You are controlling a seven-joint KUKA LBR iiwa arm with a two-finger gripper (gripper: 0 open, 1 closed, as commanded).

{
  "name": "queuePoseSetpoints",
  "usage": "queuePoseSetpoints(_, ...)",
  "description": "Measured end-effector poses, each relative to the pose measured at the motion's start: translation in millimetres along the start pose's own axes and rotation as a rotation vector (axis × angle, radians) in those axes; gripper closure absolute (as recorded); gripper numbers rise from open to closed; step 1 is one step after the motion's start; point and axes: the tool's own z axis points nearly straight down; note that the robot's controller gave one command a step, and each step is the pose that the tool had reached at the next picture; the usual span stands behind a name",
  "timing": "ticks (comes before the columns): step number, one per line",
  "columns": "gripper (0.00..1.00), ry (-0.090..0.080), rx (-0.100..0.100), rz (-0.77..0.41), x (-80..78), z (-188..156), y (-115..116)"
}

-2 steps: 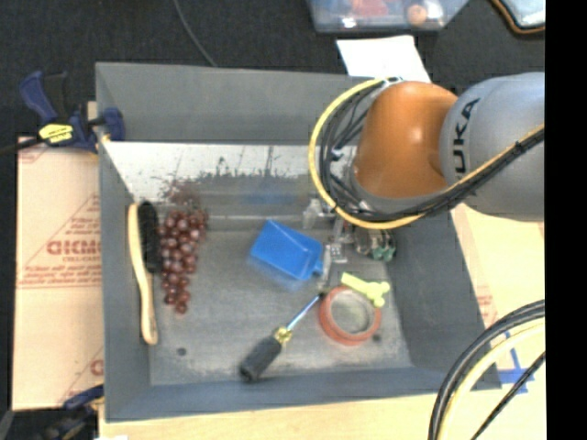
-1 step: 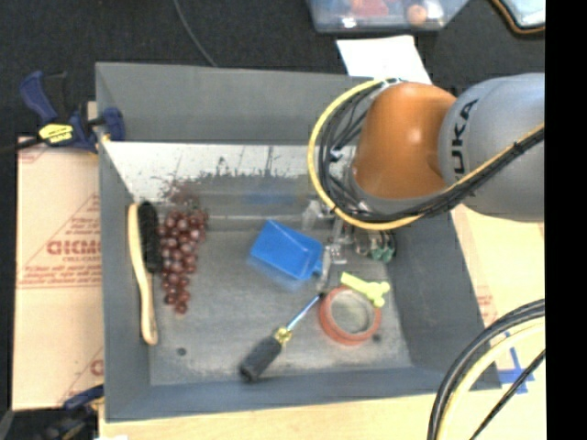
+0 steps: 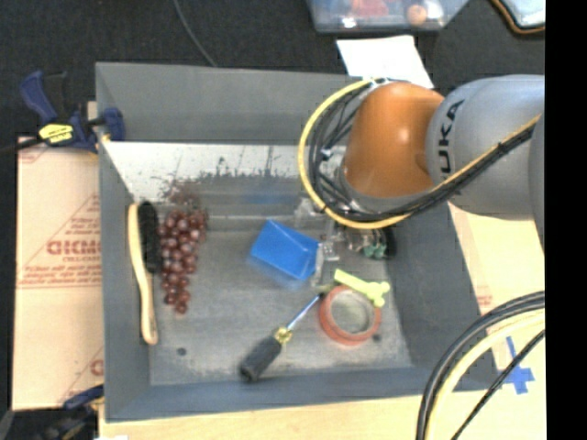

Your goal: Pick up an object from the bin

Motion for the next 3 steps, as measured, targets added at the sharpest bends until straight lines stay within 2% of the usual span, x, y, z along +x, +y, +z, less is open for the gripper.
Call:
queuePoseSetpoints(1, 0.00, 0.002, -0.002, -0.200, 6.6, 84, 23)
queuePoseSetpoints(2, 1.00, -0.014, -0.002, -0.099, -21.8, 80, 31)
queuePoseSetpoints(3, 1.00, -0.015, -0.002, -0.099, -22.3, 80, 31)
